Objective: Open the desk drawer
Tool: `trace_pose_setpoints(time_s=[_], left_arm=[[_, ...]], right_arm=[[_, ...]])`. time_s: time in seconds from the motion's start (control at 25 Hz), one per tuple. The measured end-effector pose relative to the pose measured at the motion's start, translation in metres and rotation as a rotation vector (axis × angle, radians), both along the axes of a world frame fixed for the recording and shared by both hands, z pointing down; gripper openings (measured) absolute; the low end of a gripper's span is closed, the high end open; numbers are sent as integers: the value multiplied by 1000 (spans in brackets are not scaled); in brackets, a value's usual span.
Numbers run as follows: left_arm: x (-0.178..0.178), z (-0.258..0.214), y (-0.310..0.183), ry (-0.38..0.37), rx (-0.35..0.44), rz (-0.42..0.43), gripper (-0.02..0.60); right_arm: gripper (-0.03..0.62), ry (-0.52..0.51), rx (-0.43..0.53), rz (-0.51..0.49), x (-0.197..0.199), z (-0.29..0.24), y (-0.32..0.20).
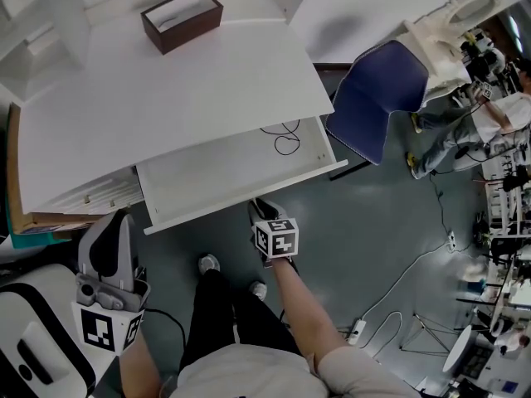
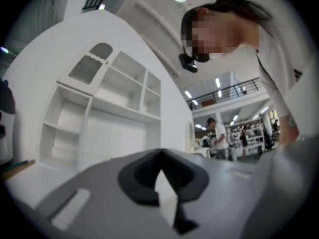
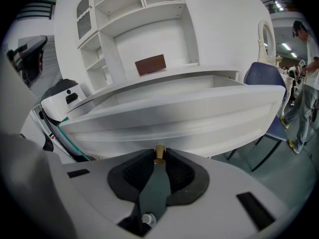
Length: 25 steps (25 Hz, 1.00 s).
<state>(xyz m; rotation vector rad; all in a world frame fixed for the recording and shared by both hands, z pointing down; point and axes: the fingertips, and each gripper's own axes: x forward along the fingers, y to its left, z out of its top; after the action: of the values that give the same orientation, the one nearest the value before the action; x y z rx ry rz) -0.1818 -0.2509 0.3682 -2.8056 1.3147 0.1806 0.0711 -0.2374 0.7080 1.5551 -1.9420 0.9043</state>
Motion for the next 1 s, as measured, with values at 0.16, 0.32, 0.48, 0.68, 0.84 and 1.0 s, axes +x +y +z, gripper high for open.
trace_pose_setpoints(time_s=[0.16, 0.32, 0.48, 0.68, 0.84, 1.0], left_arm=[[-3, -2, 10, -2, 3, -10, 6], [-4, -4, 17, -6, 4, -18, 6], [-7, -6, 23, -4, 9, -25, 6], [-7, -7, 28, -2, 12, -28, 6], [-6, -9, 34, 0, 16, -27, 6], [-7, -10, 37, -2, 18, -30, 6]], right_arm=[[67, -5, 6, -2, 1, 0, 9], [67, -4, 5, -3, 3, -1, 16], [67, -5, 3, 0, 3, 0, 24], [67, -7, 2, 2, 3, 0, 32], [67, -7, 0, 0, 4, 1, 39], [67, -3, -2, -1, 4, 2, 42]])
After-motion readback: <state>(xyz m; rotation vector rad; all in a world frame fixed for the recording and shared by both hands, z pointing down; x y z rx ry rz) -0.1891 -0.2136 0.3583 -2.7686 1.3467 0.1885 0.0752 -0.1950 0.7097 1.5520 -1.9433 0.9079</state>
